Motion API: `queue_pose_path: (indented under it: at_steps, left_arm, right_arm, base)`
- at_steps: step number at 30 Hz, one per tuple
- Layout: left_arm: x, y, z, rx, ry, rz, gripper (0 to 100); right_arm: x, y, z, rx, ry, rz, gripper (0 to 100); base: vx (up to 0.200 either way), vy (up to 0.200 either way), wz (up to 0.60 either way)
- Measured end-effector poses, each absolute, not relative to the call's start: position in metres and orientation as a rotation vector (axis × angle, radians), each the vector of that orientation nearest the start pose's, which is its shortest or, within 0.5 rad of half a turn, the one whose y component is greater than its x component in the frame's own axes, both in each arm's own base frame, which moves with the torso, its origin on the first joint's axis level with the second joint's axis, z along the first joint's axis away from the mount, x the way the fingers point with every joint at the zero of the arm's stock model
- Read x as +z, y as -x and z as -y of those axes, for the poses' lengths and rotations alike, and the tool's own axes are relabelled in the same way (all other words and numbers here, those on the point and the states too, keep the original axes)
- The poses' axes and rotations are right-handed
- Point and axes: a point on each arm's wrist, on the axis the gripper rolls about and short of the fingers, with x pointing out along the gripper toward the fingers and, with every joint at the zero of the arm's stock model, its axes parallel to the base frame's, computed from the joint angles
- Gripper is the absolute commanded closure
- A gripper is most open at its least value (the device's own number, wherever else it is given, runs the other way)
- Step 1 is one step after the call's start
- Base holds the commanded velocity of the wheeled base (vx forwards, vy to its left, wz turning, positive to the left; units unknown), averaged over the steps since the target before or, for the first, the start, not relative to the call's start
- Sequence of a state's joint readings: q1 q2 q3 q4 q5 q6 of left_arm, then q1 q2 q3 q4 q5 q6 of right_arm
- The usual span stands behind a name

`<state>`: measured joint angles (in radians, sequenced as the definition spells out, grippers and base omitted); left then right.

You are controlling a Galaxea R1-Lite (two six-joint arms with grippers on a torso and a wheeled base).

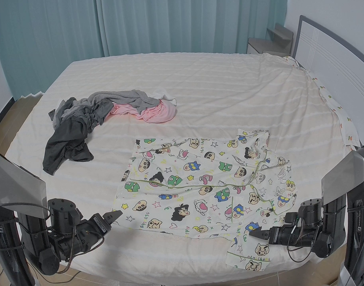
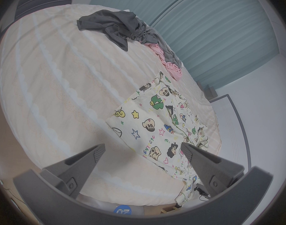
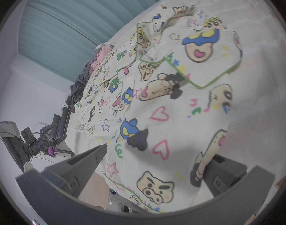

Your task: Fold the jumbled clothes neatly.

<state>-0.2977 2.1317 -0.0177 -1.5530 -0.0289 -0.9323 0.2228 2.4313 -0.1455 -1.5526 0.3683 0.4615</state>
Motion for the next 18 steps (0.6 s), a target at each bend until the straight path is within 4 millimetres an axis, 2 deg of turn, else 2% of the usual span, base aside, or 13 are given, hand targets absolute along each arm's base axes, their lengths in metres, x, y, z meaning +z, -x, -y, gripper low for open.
queue_pose_path:
  at_steps: [7, 18]
  left_arm:
    - [0.011, -0.211, 0.065, -0.032, 0.825, -0.66, 0]
    - [0.011, -0.21, 0.067, -0.006, 0.805, -0.641, 0]
  right_arm:
    - [-0.056, -0.236, -0.062, 0.378, -0.473, -0.868, 100]
    - [-0.056, -0.222, -0.036, 0.327, -0.397, -0.891, 100]
  base:
    - [0.0, 0.0, 0.0]
    - [0.0, 0.0, 0.0]
